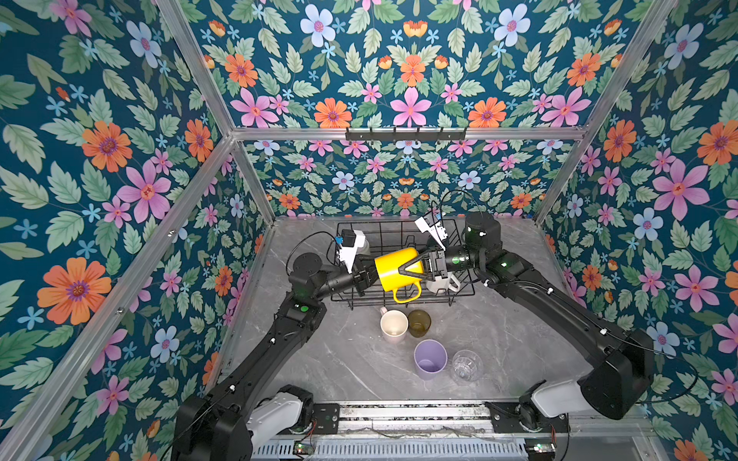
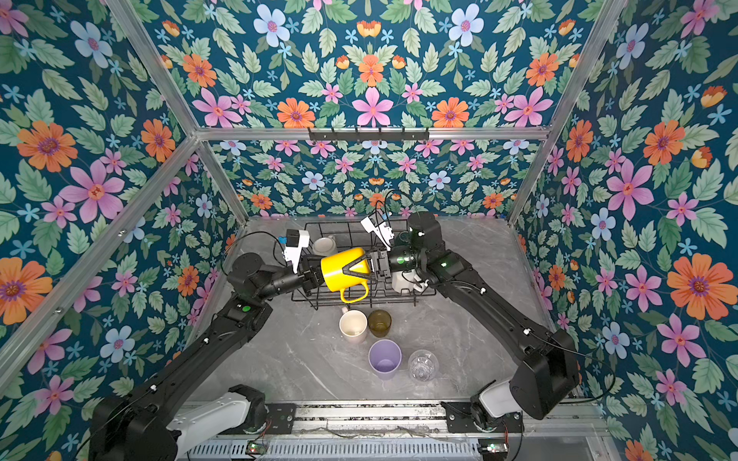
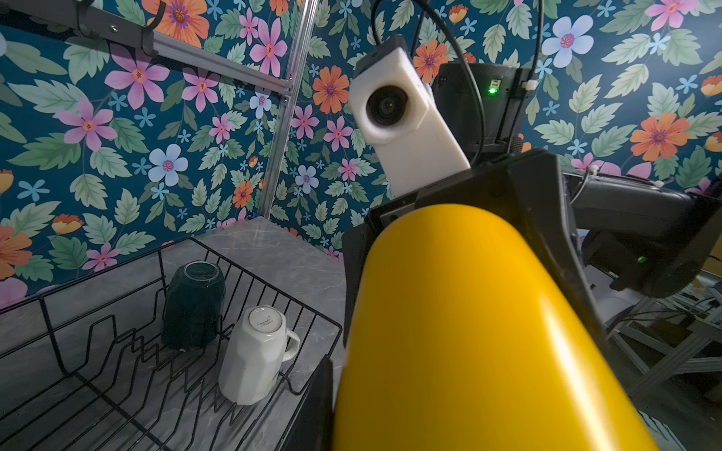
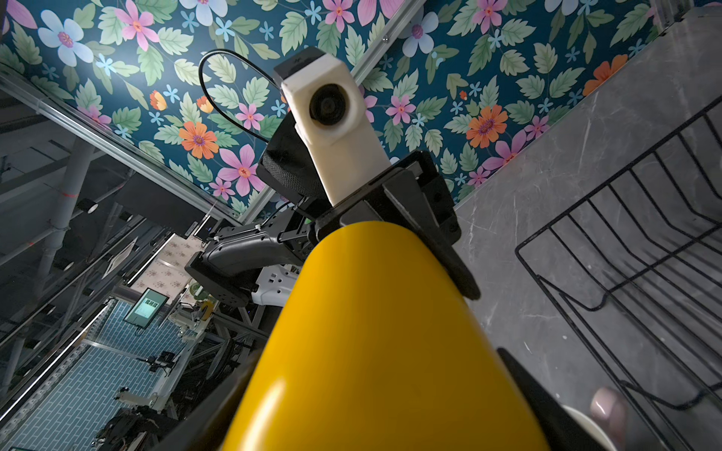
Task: Load cups into a dish rack
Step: Place the cup upside down at the dish rack.
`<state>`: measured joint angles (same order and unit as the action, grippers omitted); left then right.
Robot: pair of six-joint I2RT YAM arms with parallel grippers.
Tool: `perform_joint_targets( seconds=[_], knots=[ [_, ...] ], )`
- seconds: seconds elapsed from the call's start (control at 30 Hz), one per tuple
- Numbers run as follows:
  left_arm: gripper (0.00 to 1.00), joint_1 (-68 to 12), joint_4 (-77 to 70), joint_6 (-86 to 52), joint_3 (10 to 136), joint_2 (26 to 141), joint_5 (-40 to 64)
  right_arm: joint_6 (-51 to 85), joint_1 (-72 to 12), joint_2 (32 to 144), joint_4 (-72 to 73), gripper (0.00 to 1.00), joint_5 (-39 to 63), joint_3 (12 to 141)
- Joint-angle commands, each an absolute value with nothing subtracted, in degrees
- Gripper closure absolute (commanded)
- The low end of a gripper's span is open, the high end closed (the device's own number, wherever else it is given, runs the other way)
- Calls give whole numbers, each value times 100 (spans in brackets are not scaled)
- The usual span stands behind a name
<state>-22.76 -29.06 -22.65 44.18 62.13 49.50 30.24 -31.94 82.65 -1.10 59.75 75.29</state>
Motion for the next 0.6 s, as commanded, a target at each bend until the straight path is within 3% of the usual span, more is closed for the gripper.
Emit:
perform_joint_targets(
  seconds=[0.0, 0.43, 0.57],
  knots=[
    [81, -2248, -3199, -2351, 4493, 6214, 4645, 3059, -3174, 8170, -211, 100, 5581, 7550],
    [49, -2208, -3069, -2343, 4525, 6245, 4597, 2991, -3071, 8013, -389, 100, 5486, 7574],
    [32, -2193, -2925, -2260, 4498, 6192, 4487, 2903, -2976, 7878, -545, 100, 5441, 7602]
  ],
)
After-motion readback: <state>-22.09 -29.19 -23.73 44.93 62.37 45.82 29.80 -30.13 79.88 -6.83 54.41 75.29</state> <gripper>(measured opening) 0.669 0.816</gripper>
